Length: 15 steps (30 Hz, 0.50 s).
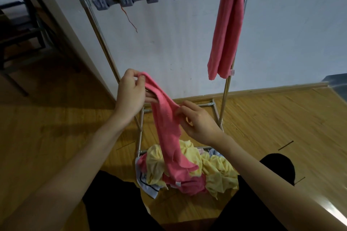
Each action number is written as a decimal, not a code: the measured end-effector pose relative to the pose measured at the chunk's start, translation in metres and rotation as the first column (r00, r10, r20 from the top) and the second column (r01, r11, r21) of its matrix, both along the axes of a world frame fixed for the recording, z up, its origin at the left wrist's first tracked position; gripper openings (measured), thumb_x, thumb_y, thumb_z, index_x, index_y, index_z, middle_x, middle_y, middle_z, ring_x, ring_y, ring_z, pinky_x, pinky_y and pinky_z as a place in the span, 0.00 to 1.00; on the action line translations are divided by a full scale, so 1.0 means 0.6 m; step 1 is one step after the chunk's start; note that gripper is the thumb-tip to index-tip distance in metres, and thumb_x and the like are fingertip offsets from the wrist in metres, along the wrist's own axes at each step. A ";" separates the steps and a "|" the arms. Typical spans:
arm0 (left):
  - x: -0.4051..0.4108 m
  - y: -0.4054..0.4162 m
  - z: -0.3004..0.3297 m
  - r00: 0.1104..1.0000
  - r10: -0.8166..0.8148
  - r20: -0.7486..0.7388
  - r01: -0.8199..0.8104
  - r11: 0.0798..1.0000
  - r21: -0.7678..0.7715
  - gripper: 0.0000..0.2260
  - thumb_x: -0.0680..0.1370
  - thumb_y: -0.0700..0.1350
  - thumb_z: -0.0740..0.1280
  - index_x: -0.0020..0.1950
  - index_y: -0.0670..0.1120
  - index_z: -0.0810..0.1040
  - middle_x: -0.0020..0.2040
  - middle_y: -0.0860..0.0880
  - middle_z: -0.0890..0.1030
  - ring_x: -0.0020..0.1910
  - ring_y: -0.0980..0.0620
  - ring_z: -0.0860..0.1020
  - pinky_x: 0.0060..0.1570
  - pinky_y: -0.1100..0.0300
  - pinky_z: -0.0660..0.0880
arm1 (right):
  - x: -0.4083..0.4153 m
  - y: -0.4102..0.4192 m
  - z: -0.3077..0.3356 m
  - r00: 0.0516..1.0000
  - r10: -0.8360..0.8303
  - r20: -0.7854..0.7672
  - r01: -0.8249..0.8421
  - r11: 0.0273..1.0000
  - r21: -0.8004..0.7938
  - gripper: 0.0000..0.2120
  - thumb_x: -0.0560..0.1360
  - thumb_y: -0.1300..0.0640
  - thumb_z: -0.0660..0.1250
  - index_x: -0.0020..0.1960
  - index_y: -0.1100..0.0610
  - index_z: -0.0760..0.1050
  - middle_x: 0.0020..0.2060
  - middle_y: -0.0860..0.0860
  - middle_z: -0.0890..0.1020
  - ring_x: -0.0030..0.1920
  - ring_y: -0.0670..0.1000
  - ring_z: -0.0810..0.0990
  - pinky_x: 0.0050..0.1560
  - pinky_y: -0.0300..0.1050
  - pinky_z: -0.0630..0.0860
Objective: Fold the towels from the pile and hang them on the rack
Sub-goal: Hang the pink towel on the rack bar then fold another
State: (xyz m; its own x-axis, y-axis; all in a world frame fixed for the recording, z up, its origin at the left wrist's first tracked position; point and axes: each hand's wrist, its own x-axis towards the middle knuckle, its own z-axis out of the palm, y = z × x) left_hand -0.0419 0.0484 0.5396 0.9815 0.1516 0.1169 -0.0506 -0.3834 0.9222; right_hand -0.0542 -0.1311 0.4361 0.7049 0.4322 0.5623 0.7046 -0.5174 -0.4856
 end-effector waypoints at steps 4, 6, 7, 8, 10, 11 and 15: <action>-0.005 -0.016 0.001 1.000 0.009 -0.002 -0.009 0.989 -0.144 0.05 0.84 0.41 0.53 0.57 0.41 0.65 0.41 0.42 0.79 0.32 0.49 0.83 0.33 0.57 0.82 | -0.013 0.005 0.006 0.998 0.022 -0.063 -0.019 0.999 0.043 0.09 0.75 0.57 0.60 0.49 0.61 0.77 0.43 0.48 0.74 0.39 0.43 0.71 0.40 0.39 0.73; -0.008 -0.026 0.004 1.000 0.003 -0.017 -0.007 0.967 -0.255 0.06 0.84 0.40 0.53 0.58 0.39 0.65 0.40 0.40 0.79 0.32 0.49 0.83 0.33 0.60 0.81 | -0.013 0.009 0.009 0.995 -0.024 -0.099 0.028 0.999 0.044 0.14 0.76 0.50 0.62 0.50 0.60 0.77 0.44 0.48 0.75 0.41 0.46 0.76 0.41 0.44 0.76; -0.009 -0.031 0.006 1.000 -0.008 -0.025 0.000 0.951 -0.308 0.07 0.84 0.39 0.53 0.59 0.37 0.65 0.41 0.39 0.79 0.33 0.48 0.84 0.33 0.61 0.81 | -0.012 0.012 0.009 0.992 -0.068 -0.109 0.071 0.997 0.025 0.17 0.75 0.45 0.63 0.50 0.59 0.77 0.44 0.48 0.75 0.41 0.47 0.77 0.41 0.46 0.77; -0.011 -0.035 0.008 0.999 -0.022 -0.029 0.010 0.939 -0.345 0.08 0.84 0.39 0.53 0.60 0.36 0.65 0.42 0.37 0.80 0.34 0.48 0.84 0.34 0.61 0.80 | -0.009 0.015 0.010 0.987 -0.120 -0.110 0.121 0.993 0.001 0.20 0.74 0.41 0.63 0.50 0.58 0.77 0.43 0.48 0.76 0.41 0.47 0.77 0.40 0.47 0.77; -0.017 -0.043 0.012 0.998 -0.050 -0.024 0.037 0.927 -0.372 0.10 0.84 0.40 0.53 0.61 0.35 0.65 0.45 0.35 0.80 0.37 0.47 0.84 0.36 0.62 0.80 | -0.005 0.022 0.015 0.974 -0.205 -0.096 0.205 0.979 -0.008 0.23 0.72 0.37 0.64 0.48 0.57 0.76 0.41 0.48 0.75 0.39 0.47 0.75 0.38 0.47 0.77; -0.021 -0.047 0.014 0.998 -0.063 -0.016 0.052 0.924 -0.378 0.10 0.84 0.40 0.53 0.61 0.35 0.65 0.47 0.34 0.80 0.38 0.46 0.84 0.37 0.62 0.80 | -0.003 0.026 0.018 0.968 -0.234 -0.089 0.235 0.972 0.003 0.23 0.71 0.35 0.64 0.46 0.57 0.76 0.39 0.48 0.74 0.38 0.48 0.75 0.37 0.45 0.76; -0.025 -0.060 0.018 0.996 -0.089 0.004 0.082 0.909 -0.409 0.11 0.83 0.39 0.53 0.62 0.33 0.64 0.47 0.34 0.80 0.40 0.46 0.84 0.37 0.63 0.80 | 0.002 0.039 0.029 0.934 -0.342 -0.102 0.348 0.936 0.050 0.19 0.73 0.39 0.65 0.42 0.55 0.74 0.36 0.48 0.73 0.32 0.47 0.73 0.31 0.36 0.69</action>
State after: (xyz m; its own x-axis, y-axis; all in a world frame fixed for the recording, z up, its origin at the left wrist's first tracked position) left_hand -0.0569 0.0124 0.5502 0.9940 0.0985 0.0482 -0.0515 0.0319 0.9982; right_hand -0.0528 -0.1079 0.4536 0.8531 0.1172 0.5083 0.4398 -0.6857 -0.5800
